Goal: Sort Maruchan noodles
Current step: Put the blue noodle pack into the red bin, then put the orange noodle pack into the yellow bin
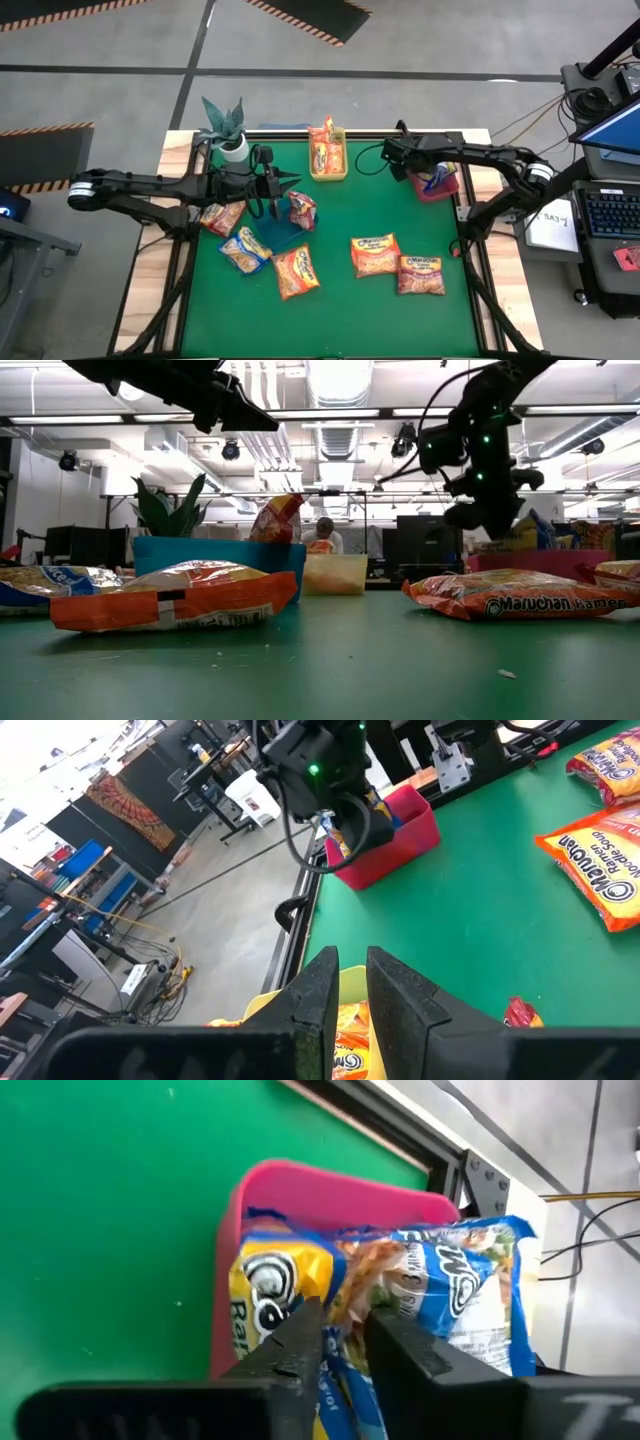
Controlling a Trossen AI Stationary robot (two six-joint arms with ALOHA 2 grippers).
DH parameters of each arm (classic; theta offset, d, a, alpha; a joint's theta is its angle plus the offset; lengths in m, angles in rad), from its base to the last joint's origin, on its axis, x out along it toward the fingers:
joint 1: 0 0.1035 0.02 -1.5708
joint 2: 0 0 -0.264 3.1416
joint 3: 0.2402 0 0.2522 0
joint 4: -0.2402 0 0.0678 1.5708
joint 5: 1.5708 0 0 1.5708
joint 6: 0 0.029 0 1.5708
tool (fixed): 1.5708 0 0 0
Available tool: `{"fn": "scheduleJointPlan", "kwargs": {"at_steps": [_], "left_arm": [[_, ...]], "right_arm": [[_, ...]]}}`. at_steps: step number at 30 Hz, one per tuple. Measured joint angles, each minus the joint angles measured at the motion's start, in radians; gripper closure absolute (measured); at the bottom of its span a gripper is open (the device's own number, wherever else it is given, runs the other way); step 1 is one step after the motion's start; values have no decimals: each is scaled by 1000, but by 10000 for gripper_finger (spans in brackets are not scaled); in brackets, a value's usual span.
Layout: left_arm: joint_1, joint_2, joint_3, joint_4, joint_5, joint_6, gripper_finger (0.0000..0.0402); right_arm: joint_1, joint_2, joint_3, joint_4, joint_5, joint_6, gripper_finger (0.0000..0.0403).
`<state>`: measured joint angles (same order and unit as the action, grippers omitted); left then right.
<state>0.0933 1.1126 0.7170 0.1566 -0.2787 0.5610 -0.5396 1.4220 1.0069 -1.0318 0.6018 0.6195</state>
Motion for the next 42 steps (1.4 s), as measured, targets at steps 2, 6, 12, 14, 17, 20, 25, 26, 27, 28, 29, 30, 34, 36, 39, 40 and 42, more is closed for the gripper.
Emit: {"fn": "scheduleJointPlan", "kwargs": {"at_steps": [2, 6, 12, 14, 17, 20, 25, 26, 27, 28, 29, 30, 34, 36, 39, 40, 42], "left_arm": [[0, 0, 0, 0, 0, 0, 363], [0, 0, 0, 0, 0, 0, 363], [-1, 0, 0, 0, 0, 0, 363], [-1, 0, 0, 0, 0, -2, 363], [-1, 0, 0, 0, 0, -10, 363], [0, 0, 0, 0, 0, -12, 363], [0, 0, 0, -1, 0, -27, 363], [-1, 0, 0, -1, 0, -31, 363], [-1, 0, 0, -1, 0, -38, 363], [-1, 0, 0, -1, 0, -47, 363], [-1, 0, 0, -1, 0, -54, 363], [-2, 0, 0, -1, 0, -59, 363], [-3, 0, 1, -2, 0, -73, 363], [-3, 0, 1, -2, 0, -73, 363], [-3, 0, 1, -2, 0, -73, 363], [-3, 0, 1, -2, 0, -73, 363], [-3, 0, 1, -2, 0, -73, 363]], "right_arm": [[0, 0, 30, -26, 2, 2, 321], [0, 0, 102, -91, 8, 11, 317], [26, -7, 238, -185, -102, 12, 317], [58, -14, 275, -191, -153, 11, 317], [124, -25, 311, -190, -275, -2, 317], [215, -29, 328, -189, -423, 0, 317], [382, -12, 308, -117, -594, 13, 324], [409, -2, 301, -101, -625, 10, 328], [434, 11, 297, -89, -660, 6, 331], [457, 25, 295, -79, -707, -6, 334], [476, 41, 295, -76, -758, -29, 336], [497, 59, 294, -78, -801, -65, 337], [602, 140, 293, -93, -875, -232, 338], [648, 184, 293, -89, -878, -294, 339], [686, 260, 293, -62, -863, -335, 339], [690, 284, 292, -46, -863, -344, 339], [691, 324, 292, -14, -864, -359, 339]]}}
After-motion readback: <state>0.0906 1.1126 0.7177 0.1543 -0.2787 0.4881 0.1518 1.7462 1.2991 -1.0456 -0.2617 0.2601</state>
